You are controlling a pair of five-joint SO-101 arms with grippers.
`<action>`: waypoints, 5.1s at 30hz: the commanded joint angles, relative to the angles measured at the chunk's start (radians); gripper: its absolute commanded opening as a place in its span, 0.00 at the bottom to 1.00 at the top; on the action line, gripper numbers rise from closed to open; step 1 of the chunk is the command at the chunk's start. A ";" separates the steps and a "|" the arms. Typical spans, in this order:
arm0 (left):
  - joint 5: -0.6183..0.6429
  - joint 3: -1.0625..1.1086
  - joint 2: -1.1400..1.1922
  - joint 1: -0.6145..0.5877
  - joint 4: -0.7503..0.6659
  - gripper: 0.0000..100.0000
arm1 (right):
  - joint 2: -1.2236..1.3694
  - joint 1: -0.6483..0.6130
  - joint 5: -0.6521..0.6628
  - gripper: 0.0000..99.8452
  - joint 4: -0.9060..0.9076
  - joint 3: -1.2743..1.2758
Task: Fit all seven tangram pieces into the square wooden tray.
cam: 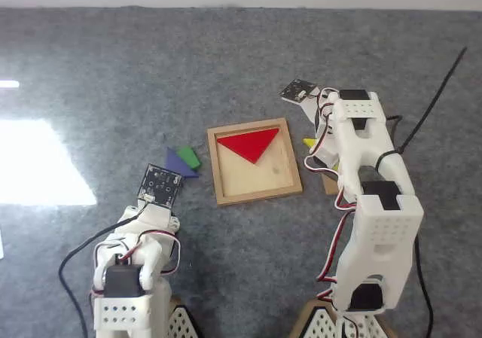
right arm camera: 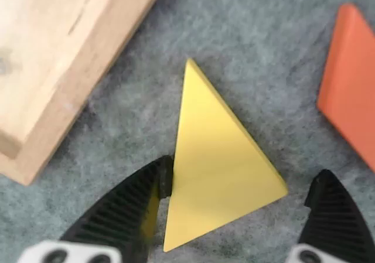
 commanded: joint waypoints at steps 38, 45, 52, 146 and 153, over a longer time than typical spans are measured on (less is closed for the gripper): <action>0.005 -0.013 -0.020 -0.003 0.006 0.02 | -0.406 -0.145 -0.173 0.20 0.242 -0.008; 0.005 -0.013 -0.020 -0.003 0.006 0.02 | -0.377 -0.369 -0.640 0.20 0.150 -0.006; 0.005 -0.013 -0.020 -0.003 0.006 0.02 | -0.249 -0.458 -1.068 0.20 0.012 -0.006; 0.005 -0.013 -0.020 -0.003 0.006 0.02 | -0.027 -0.354 -0.904 0.38 -0.206 -0.066; 0.005 -0.013 -0.020 -0.003 0.006 0.02 | -0.042 -0.354 -0.904 0.38 -0.182 -0.092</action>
